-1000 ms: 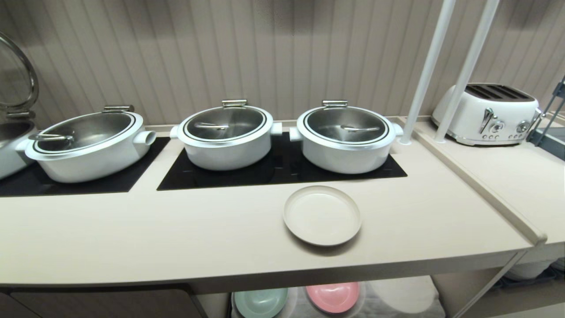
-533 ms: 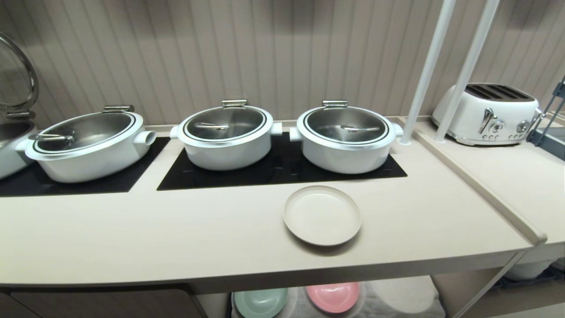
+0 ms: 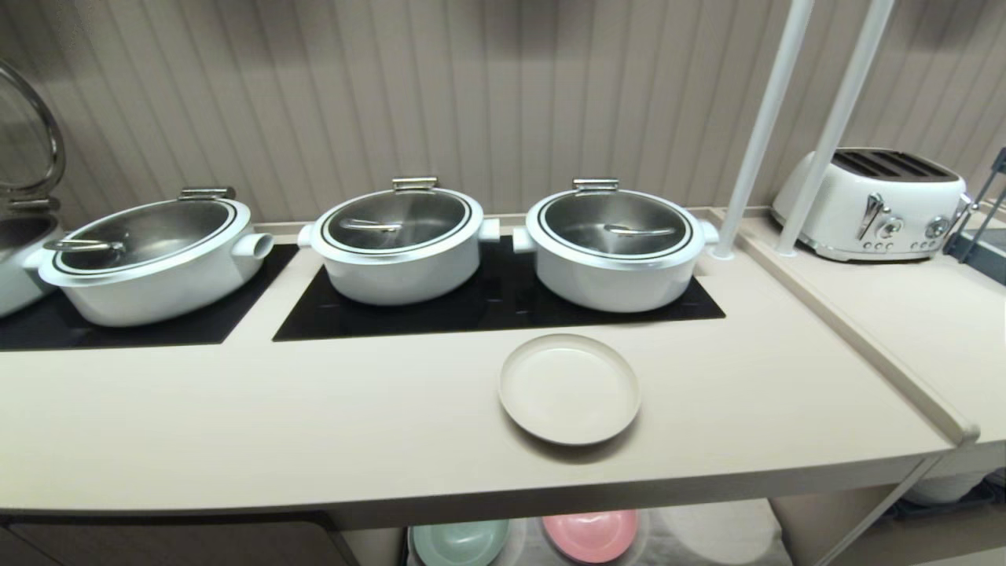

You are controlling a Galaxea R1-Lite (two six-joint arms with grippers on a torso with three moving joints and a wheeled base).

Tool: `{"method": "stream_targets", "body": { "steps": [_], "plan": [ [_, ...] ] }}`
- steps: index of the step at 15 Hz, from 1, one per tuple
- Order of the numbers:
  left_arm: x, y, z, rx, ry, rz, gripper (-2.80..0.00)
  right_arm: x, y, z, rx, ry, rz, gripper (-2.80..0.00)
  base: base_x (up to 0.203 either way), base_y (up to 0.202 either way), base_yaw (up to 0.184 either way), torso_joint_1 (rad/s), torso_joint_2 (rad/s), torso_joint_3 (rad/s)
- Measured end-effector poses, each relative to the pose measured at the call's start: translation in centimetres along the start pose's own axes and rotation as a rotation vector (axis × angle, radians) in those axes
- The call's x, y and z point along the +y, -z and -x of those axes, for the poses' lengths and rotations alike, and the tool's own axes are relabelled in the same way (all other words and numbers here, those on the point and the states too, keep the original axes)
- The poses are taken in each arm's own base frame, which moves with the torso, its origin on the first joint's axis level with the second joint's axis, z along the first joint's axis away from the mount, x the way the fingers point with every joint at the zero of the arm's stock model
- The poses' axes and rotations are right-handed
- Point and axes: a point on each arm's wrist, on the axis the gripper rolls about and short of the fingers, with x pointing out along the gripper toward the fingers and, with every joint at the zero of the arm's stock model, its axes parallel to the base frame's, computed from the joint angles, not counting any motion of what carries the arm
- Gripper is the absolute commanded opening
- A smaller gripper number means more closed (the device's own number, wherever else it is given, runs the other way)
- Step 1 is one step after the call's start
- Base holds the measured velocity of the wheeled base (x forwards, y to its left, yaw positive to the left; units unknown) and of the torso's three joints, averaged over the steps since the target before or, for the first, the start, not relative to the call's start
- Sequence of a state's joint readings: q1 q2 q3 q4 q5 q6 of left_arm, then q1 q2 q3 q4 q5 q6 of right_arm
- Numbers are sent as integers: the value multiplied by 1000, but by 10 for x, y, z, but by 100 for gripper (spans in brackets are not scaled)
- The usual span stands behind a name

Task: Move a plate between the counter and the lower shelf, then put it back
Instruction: Pick up the plate

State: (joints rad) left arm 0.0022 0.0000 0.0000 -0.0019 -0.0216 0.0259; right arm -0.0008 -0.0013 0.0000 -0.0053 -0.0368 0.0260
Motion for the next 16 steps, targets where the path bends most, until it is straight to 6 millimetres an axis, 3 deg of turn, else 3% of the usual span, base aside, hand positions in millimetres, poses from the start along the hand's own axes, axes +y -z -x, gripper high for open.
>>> {"method": "stream_targets", "body": {
  "steps": [16],
  "plan": [
    [0, 0, 0, 1, 1, 0, -280, 0, 0, 0, 0, 0, 0, -280, 0, -192, 1, 2, 3, 2]
  ]
}}
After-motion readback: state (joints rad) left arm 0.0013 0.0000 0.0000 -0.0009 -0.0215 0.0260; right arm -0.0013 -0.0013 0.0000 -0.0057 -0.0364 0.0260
